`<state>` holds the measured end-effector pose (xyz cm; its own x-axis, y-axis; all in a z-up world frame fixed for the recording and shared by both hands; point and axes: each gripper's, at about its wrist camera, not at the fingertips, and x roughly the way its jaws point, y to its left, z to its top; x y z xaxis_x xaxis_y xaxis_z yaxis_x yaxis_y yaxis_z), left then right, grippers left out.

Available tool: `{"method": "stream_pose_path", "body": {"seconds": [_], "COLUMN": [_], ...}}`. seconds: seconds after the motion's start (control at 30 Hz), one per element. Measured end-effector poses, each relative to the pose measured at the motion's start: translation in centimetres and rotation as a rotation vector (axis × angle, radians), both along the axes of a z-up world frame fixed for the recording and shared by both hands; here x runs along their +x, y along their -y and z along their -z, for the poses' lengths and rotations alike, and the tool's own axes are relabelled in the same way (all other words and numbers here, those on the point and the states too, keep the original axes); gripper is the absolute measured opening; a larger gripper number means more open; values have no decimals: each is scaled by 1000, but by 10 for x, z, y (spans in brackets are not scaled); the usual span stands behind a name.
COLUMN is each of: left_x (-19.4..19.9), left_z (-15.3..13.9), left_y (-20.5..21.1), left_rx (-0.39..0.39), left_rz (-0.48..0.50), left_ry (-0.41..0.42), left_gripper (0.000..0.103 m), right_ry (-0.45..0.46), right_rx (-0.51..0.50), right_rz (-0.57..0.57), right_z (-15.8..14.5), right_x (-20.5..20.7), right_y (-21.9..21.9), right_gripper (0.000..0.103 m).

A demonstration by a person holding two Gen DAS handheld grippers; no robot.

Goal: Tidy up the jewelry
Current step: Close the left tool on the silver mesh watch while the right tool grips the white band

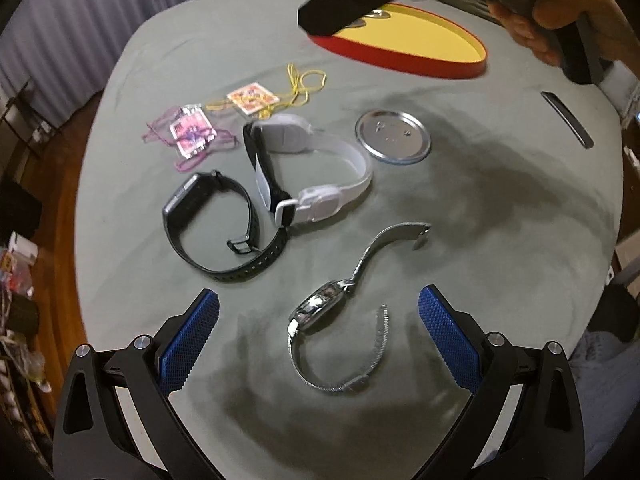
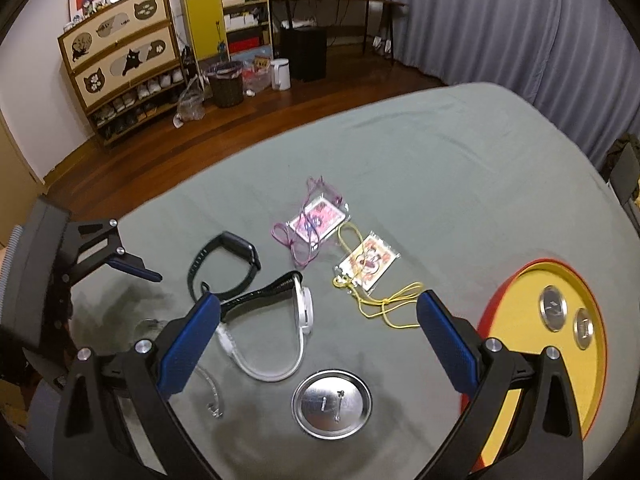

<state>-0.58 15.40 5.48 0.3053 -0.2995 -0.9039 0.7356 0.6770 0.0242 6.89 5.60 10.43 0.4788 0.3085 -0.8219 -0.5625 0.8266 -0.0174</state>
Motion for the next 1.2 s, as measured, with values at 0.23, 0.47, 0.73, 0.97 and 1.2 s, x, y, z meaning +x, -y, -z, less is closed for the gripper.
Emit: {"method": "stream_pose_path", "body": {"seconds": [0.23, 0.47, 0.73, 0.97, 1.2], "left_x": [6, 2, -1, 1, 0], "left_z": [14, 29, 38, 39, 32], "left_y": [-7, -8, -9, -10, -6], "left_rx": [-28, -34, -44, -41, -51], "left_rz": [0, 20, 25, 31, 0], "left_ry": [-16, -44, -44, -32, -15], "left_gripper": [98, 98, 98, 97, 80], "right_ry": [-45, -75, -114, -137, -136], "right_rx": [-43, -69, -89, -74, -69], "right_rz": [9, 6, 23, 20, 16], "right_z": [38, 64, 88, 98, 98], "right_x": [14, 19, 25, 24, 21], "right_y": [-6, -12, -12, -12, -15], "right_gripper": [95, 95, 94, 78, 71]}}
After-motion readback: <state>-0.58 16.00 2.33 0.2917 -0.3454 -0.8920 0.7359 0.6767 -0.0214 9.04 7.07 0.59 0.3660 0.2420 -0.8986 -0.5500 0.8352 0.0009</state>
